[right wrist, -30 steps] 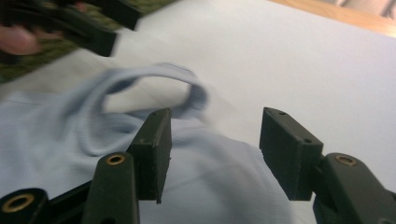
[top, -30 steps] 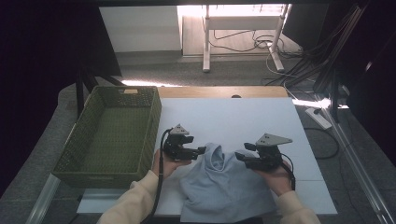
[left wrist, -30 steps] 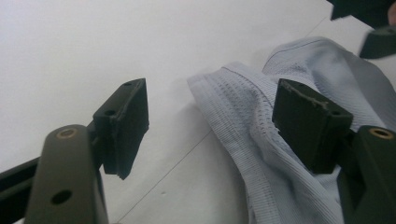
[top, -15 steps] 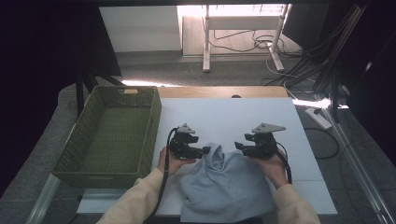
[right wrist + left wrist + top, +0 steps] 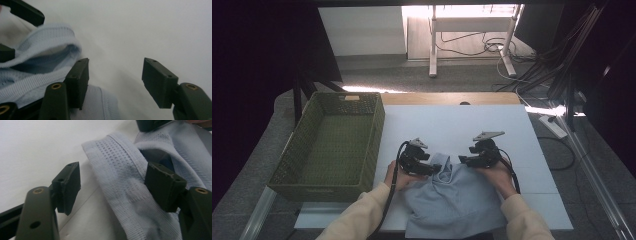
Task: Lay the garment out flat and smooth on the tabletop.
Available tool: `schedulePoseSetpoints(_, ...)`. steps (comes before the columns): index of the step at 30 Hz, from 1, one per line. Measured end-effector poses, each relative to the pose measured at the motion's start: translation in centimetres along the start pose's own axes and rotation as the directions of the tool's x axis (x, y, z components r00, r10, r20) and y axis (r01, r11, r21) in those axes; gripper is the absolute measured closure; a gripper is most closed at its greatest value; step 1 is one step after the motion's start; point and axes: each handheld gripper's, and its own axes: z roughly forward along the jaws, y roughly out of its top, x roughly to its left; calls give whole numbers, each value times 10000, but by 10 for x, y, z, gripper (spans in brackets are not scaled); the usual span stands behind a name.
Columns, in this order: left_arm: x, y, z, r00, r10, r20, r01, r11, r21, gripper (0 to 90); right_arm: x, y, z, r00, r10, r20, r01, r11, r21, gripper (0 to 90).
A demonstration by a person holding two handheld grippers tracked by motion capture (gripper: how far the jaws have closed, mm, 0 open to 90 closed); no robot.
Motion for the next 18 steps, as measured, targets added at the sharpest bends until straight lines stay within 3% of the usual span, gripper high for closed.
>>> schedulePoseSetpoints(3,-1,-2,4,9999,62,118,-64,9999,155,346,0,-2,4,9996,26,-269,-15,9992,405,379)
schedulePoseSetpoints(7,0,-4,7,9995,87,304,-96,9995,286,405,3,-3,6,9979,-280,-584,331,9955,883,379)
schedulePoseSetpoints(11,0,-6,8,9993,192,318,-203,9992,355,510,4,-6,10,9937,-286,-1088,440,9888,1424,380)
schedulePoseSetpoints(15,0,-8,11,9986,246,476,-270,9983,512,594,8,-7,10,9929,-573,-1045,730,9855,1531,427)
schedulePoseSetpoints(18,-1,-8,13,9980,338,526,-367,9978,560,679,12,-7,9,9919,-934,-862,1065,9810,1619,538)
